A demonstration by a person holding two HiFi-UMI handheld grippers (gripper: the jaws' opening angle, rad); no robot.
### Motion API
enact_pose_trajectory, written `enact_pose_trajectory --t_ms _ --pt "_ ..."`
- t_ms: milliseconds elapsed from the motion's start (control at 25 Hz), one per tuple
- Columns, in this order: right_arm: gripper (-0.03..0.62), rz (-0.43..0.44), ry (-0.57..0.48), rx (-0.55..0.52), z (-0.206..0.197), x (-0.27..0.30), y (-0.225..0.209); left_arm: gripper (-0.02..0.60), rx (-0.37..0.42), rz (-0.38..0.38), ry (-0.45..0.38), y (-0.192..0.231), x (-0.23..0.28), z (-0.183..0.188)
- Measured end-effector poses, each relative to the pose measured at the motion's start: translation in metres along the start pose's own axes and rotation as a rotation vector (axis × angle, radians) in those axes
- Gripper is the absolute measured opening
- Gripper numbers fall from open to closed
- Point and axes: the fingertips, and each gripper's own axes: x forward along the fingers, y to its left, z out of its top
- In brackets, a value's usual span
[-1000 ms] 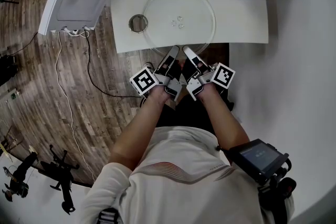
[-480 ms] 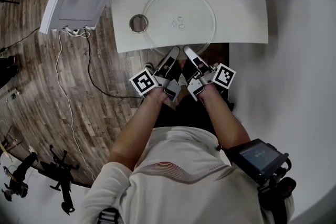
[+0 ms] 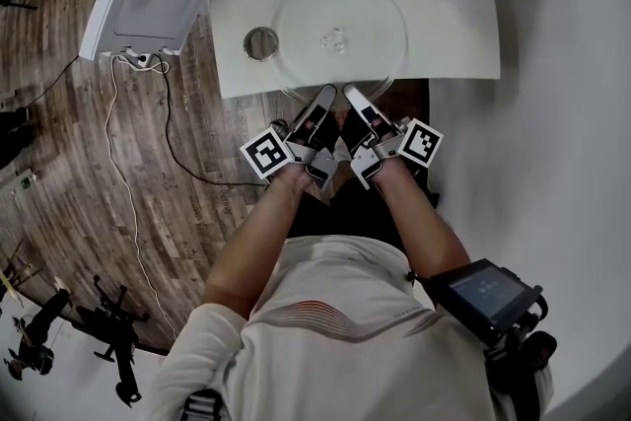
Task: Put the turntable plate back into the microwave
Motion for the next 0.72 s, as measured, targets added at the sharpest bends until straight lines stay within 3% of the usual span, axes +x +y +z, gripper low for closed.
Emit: enact_pose_trajectory --t_ms 480,720 --pt "0.029 0.055 -0.052 -0.055 0.007 0.028 0.057 0.035 0.055 -0.056 0.043 -0.057 0.010 0.030" --pt "0.029 0.072 -0.129 -0.068 0.008 0.051 0.081 0.035 0.091 -0.080 0.117 -0.085 0.015 0.057"
